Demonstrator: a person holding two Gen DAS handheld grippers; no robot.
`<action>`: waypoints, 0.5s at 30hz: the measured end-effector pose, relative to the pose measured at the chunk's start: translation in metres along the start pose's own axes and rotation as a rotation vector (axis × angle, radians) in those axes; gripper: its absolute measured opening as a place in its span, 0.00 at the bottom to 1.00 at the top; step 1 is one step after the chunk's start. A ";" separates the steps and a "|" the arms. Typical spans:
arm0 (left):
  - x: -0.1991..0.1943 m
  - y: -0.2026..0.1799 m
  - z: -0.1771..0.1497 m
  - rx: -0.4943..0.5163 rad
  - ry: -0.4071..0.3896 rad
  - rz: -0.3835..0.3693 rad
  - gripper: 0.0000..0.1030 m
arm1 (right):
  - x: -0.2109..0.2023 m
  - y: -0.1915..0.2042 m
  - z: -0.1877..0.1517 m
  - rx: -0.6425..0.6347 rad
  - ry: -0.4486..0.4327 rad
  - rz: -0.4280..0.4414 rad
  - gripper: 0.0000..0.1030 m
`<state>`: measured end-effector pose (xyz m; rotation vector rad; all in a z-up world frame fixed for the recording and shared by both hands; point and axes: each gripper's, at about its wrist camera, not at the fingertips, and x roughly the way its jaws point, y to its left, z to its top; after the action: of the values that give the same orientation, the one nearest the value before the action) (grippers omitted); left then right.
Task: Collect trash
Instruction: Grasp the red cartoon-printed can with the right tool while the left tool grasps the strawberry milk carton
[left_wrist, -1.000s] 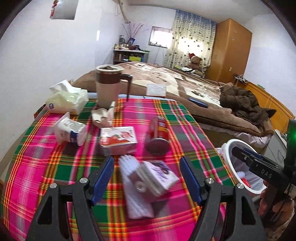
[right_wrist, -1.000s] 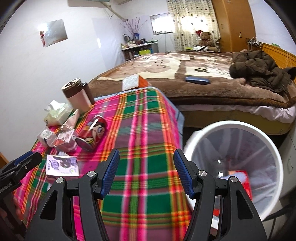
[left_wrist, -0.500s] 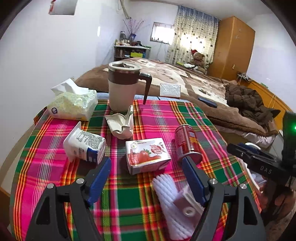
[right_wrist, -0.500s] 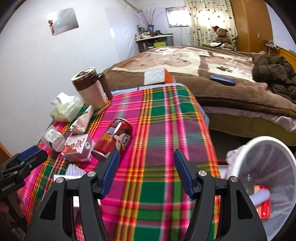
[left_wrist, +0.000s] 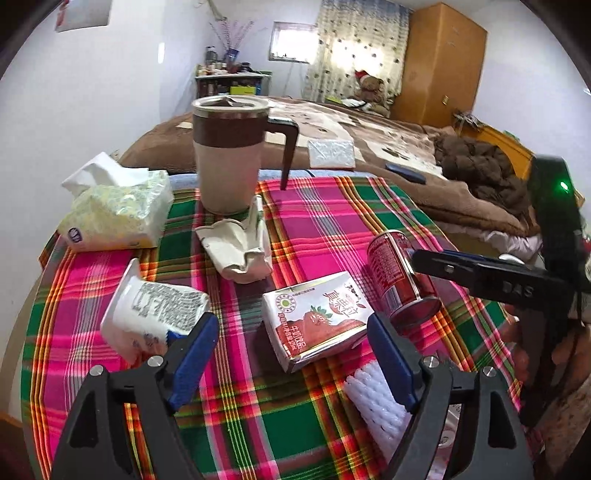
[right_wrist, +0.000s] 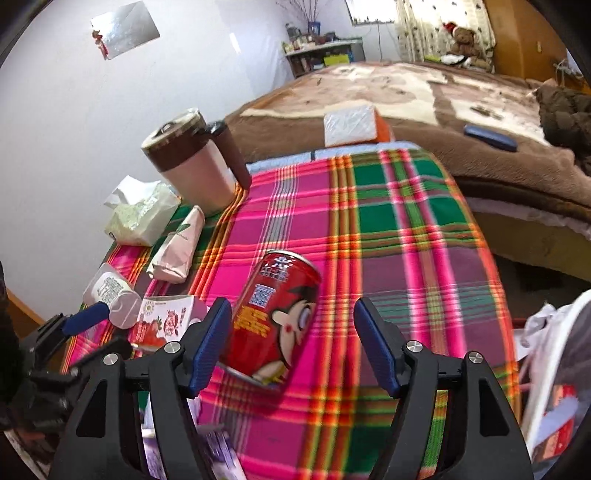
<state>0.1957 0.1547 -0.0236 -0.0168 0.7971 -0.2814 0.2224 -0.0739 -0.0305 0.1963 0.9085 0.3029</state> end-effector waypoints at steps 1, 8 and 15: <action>0.001 -0.001 0.000 0.015 0.002 -0.007 0.82 | 0.004 0.002 0.001 -0.006 0.010 0.001 0.68; 0.016 -0.008 0.002 0.093 0.033 -0.010 0.83 | 0.021 0.004 0.005 -0.013 0.084 0.017 0.69; 0.029 -0.011 0.007 0.126 0.058 0.002 0.86 | 0.020 -0.008 0.007 -0.017 0.075 -0.057 0.69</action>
<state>0.2173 0.1360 -0.0372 0.1108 0.8355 -0.3310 0.2409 -0.0749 -0.0429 0.1433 0.9839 0.2665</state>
